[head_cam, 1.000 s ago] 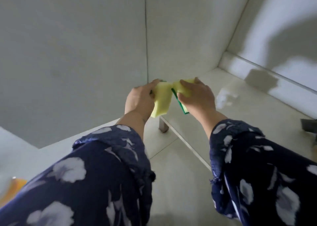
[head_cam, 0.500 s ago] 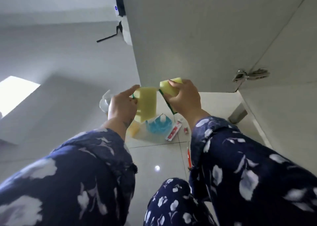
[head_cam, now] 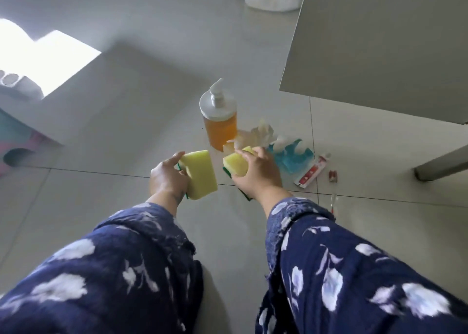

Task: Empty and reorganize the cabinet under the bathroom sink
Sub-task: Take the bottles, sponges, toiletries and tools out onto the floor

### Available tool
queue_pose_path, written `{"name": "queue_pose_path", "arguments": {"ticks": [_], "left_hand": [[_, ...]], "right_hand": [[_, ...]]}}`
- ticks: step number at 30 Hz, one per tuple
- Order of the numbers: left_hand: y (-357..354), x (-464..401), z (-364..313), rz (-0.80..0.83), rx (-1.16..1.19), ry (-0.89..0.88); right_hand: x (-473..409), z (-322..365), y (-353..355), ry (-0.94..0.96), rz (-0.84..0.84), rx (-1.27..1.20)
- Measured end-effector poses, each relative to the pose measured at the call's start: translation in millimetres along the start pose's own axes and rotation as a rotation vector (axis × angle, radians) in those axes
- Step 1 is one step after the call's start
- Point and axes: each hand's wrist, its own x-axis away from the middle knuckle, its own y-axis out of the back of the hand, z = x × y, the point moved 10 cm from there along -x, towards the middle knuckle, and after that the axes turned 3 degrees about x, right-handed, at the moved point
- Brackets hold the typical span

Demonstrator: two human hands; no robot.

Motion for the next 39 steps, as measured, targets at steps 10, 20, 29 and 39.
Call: {"name": "queue_pose_path", "arguments": {"ticks": [10, 20, 29, 39], "left_hand": [[-74.8, -45.0, 70.2, 0.138, 0.114, 0.118], [-67.5, -42.2, 36.6, 0.153, -0.189, -0.037], [-94.9, 33.9, -75.3, 0.43, -0.357, -0.228], [-182.1, 164.1, -226.0, 0.589, -0.46, -0.661]], "right_hand": [[-15.0, -40.6, -97.6, -0.101, 0.073, 0.07], [-18.9, -49.7, -85.6, -0.086, 0.114, 0.142], [2.5, -67.9, 36.4, -0.087, 0.054, 0.089], [88.5, -175.2, 189.6, -0.328, -0.186, 0.12]]}}
